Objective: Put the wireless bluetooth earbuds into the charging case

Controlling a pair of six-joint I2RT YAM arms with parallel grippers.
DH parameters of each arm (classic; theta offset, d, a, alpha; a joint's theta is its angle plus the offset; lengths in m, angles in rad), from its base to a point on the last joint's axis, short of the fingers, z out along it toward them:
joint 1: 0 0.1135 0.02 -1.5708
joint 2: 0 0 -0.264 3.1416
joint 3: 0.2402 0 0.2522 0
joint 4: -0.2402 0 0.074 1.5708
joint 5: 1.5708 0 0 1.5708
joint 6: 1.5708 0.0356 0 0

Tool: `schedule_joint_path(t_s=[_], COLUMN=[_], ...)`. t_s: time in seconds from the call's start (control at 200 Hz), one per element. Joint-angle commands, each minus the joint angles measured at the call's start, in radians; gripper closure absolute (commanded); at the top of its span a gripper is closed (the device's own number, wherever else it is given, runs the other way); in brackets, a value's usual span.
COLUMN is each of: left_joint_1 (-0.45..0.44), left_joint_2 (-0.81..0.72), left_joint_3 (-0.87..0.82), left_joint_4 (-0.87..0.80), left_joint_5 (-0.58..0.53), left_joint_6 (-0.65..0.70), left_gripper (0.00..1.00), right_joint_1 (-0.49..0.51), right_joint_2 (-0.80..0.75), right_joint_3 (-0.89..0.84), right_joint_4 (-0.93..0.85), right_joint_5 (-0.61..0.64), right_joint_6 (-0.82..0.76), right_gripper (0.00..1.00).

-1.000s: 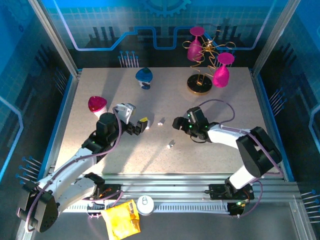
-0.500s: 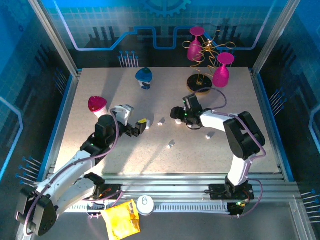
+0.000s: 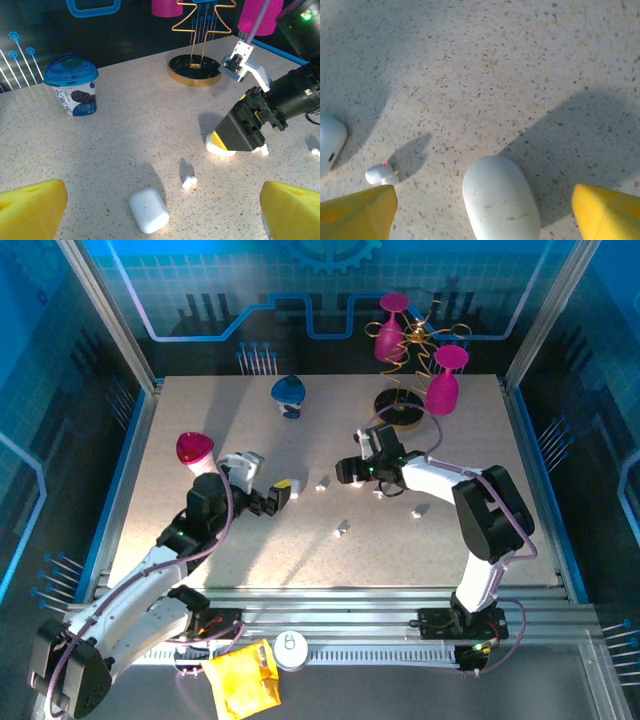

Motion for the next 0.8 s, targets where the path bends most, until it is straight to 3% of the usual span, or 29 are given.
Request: schedule_joint_path(t_s=[0.0,0.325,0.795], left_joint_1=[-0.007,-0.007,-0.007], left_joint_2=[-0.005,0.012,0.015], left_joint_3=[-0.005,0.017,0.022], left_joint_4=[-0.008,-0.031,-0.033], left_joint_5=[-0.010,-0.004,-0.004], left_joint_6=[-0.017,-0.049,-0.052], left_gripper=[0.01,0.01,0.01], right_joint_1=[-0.005,0.004,0.011], right_joint_2=[-0.022,0.023,0.075], right_joint_3=[-0.019,-0.017,-0.026], right_joint_4=[-0.029,-0.042,-0.031], right_joint_5=[-0.016,-0.001,0.007], right_joint_6=[-0.181,-0.249,-0.231], right_gripper=[0.12,0.30,0.38])
